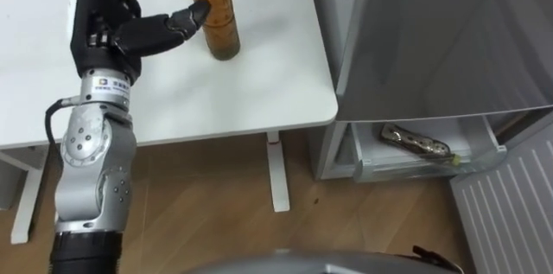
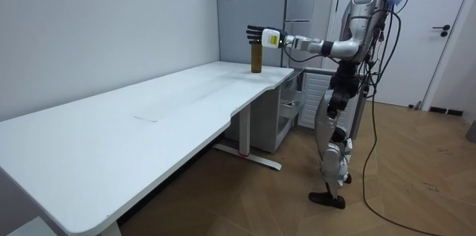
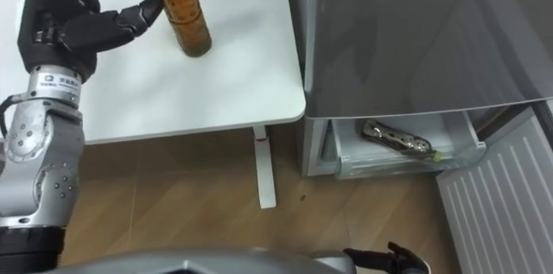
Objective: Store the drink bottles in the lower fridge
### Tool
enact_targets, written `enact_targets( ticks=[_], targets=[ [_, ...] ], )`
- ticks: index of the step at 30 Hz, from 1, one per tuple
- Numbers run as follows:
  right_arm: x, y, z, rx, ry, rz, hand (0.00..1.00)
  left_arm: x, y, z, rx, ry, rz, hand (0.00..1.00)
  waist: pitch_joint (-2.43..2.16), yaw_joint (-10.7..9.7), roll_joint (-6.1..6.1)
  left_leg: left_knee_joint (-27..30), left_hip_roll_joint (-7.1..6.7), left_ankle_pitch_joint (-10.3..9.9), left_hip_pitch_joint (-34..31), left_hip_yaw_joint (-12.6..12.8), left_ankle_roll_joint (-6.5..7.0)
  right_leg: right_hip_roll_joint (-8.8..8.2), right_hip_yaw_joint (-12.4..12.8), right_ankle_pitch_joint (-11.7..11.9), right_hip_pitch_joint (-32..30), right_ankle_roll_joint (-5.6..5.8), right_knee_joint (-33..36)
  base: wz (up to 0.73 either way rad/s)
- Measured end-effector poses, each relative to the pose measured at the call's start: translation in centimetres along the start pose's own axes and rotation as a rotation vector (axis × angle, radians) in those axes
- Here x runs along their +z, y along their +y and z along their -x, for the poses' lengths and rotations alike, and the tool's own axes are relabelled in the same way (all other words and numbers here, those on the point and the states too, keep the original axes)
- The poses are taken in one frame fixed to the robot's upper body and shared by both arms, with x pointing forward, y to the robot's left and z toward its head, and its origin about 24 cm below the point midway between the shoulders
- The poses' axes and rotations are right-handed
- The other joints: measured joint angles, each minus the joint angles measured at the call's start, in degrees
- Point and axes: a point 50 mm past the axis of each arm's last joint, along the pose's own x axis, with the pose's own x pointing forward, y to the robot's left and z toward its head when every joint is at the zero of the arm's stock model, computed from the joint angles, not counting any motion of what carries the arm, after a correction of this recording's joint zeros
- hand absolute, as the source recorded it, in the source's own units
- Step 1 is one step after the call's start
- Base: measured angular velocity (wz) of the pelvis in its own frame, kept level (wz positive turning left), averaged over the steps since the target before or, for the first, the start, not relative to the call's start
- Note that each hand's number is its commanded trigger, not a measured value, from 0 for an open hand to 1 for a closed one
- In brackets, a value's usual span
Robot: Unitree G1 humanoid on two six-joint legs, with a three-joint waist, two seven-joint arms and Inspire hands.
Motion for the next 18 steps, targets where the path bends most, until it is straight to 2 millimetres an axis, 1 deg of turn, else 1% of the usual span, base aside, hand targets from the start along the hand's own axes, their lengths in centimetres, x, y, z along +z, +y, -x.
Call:
enact_targets(
  ticks=[3, 6, 10, 12, 16, 18],
  targets=[
    [0.1, 0.1, 0.0, 0.011, 0.0, -0.004, 0.0, -0.4, 0.1, 0.0, 0.003, 0.016, -0.001, 0.0, 0.06, -0.8, -0.1, 0.0, 0.1, 0.0, 0.1, 0.2, 0.0, 0.06, 0.0, 0.1, 0.0, -0.04, 0.0, -0.02],
    [0.1, 0.0, 0.0, 0.015, 0.002, -0.011, 0.0, -1.2, 0.3, -0.2, 0.013, 0.05, -0.002, 0.0, 0.08, -1.3, -0.1, 0.0, 0.24, 0.0, 0.0, 0.3, -0.01, 0.19, 0.0, 0.2, 0.0, -0.11, 0.0, 0.0],
    [0.0, 0.0, 0.0, 0.012, 0.005, -0.017, 0.0, -1.6, 0.4, -0.4, 0.021, 0.068, -0.022, 0.0, 0.1, -1.7, -0.14, -0.2, 0.42, 0.0, 0.1, 0.3, -0.08, 0.38, 0.1, 0.2, 0.0, -0.22, 0.0, 0.0],
    [-0.1, -0.1, 0.0, 0.011, 0.005, -0.015, 0.0, -2.1, 0.8, -0.4, 0.031, 0.092, -0.031, 0.0, 0.11, -2.4, -0.14, -0.2, 0.5, 0.1, 0.1, 0.3, -0.17, 0.46, 0.0, 0.3, -0.1, -0.26, 0.0, 0.0],
    [-0.3, -0.3, 0.1, 0.005, 0.025, -0.005, 0.0, -2.6, 1.1, -0.5, 0.039, 0.115, -0.065, 0.0, 0.17, -2.7, -0.25, -0.2, 0.62, 0.1, 0.0, 0.2, -0.2, 0.55, 0.1, 0.3, -0.2, -0.29, 0.0, 0.0],
    [-0.4, -0.3, 0.1, 0.004, 0.033, 0.0, 0.0, -2.8, 1.1, -0.8, 0.043, 0.122, -0.087, 0.0, 0.14, -2.7, -0.28, -0.2, 0.64, 0.1, -0.2, 0.2, -0.2, 0.57, 0.1, 0.3, -0.4, -0.33, 0.1, 0.0]
  ],
)
